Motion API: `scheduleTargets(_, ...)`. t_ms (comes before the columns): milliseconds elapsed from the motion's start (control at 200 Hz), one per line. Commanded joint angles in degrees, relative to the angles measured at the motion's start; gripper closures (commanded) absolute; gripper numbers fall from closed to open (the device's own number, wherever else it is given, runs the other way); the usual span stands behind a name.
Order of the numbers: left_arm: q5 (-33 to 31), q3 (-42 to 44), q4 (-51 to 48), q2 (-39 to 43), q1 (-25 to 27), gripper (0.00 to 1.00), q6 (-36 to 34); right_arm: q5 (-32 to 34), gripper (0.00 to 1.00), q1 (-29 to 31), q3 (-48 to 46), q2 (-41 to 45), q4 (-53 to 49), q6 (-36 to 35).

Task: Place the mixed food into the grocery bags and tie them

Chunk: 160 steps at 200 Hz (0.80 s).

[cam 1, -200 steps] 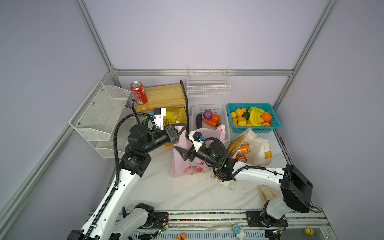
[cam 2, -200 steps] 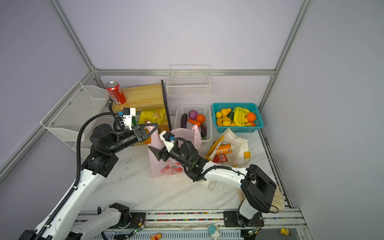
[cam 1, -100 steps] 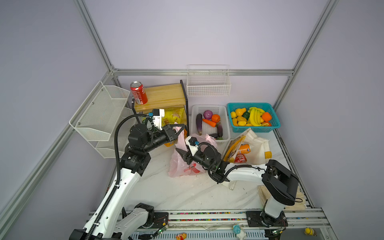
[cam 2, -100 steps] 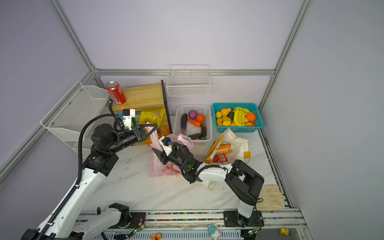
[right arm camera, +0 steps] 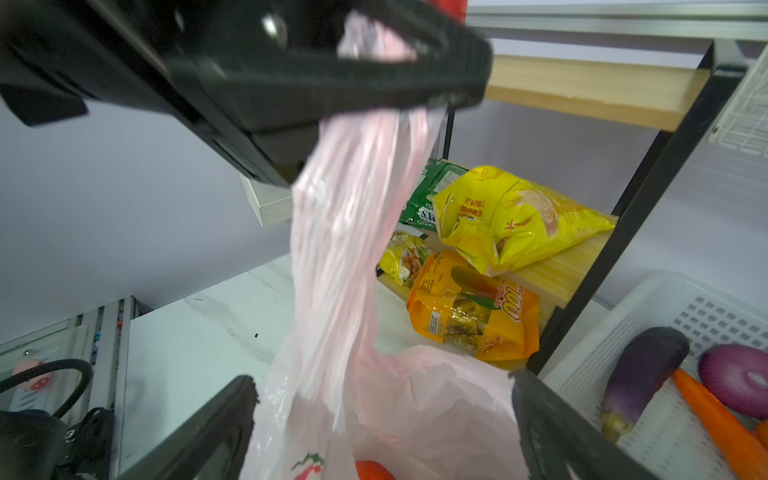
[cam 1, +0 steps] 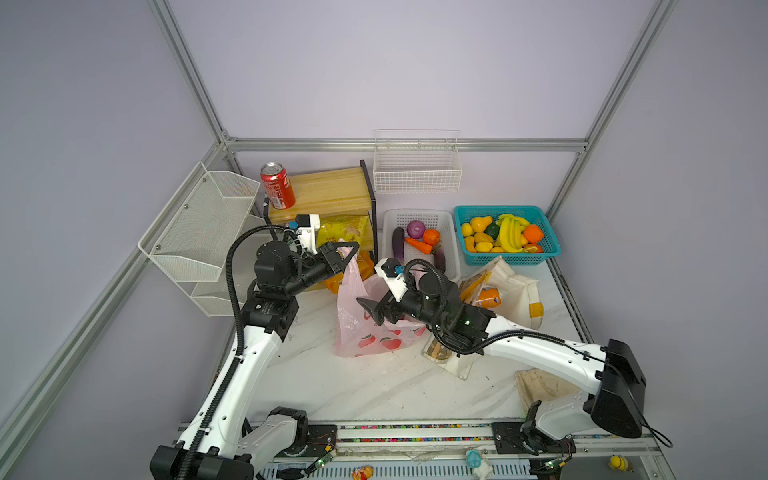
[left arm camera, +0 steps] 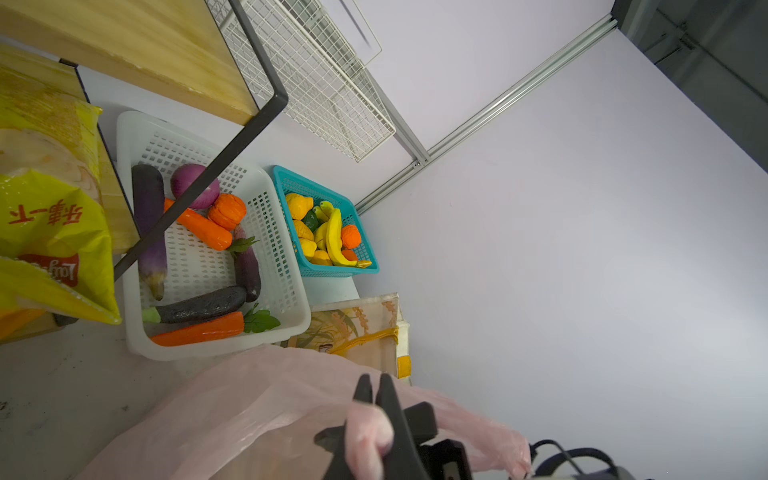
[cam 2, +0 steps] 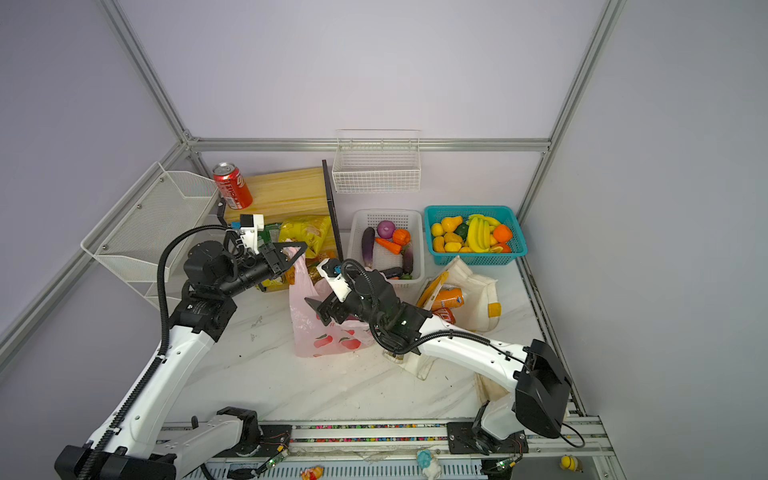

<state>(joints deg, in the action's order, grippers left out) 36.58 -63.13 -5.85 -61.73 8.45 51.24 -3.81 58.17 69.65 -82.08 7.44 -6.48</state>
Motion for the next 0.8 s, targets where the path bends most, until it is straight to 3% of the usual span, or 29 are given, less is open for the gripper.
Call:
scheduleTargets(0,-2.39,-3.31,-1.85,0.21,-0.72,1.0,-4.6,-3.59,0.03,0.2,5.43,3.06,-13.12,-3.22)
scheduleTargets(275,-7.63,-4.03,-7.6,1.34,-1.33,1.0,-10.13,-4.04,0.03,-1.57,13.95,8.29,-19.81,-3.23)
scheduleTargets(370,-9.62,-3.51,-8.86,3.0,-1.58,0.83,-12.21,-4.3,0.03,-5.18,13.89,10.09,-20.19,-1.17)
scheduleTargets(465,-11.48,-3.56,-9.99,5.11,-1.61,0.57,-14.25,-7.77,0.03,-11.05,12.79,11.86,-19.99,1.99)
scheduleTargets(530,-12.51,-3.91,-10.25,6.83,-1.64,0.45,-15.94,-10.21,0.04,-15.23,11.9,12.18,-19.59,4.14)
scheduleTargets(680,-15.4,-5.3,-10.43,11.59,-1.43,0.27,-22.3,-13.1,0.06,-21.85,9.86,10.18,-18.66,8.18)
scheduleTargets(795,-17.85,-7.71,-13.17,13.37,0.28,0.24,-30.15,-14.97,0.08,-26.73,8.32,9.14,-17.04,11.03)
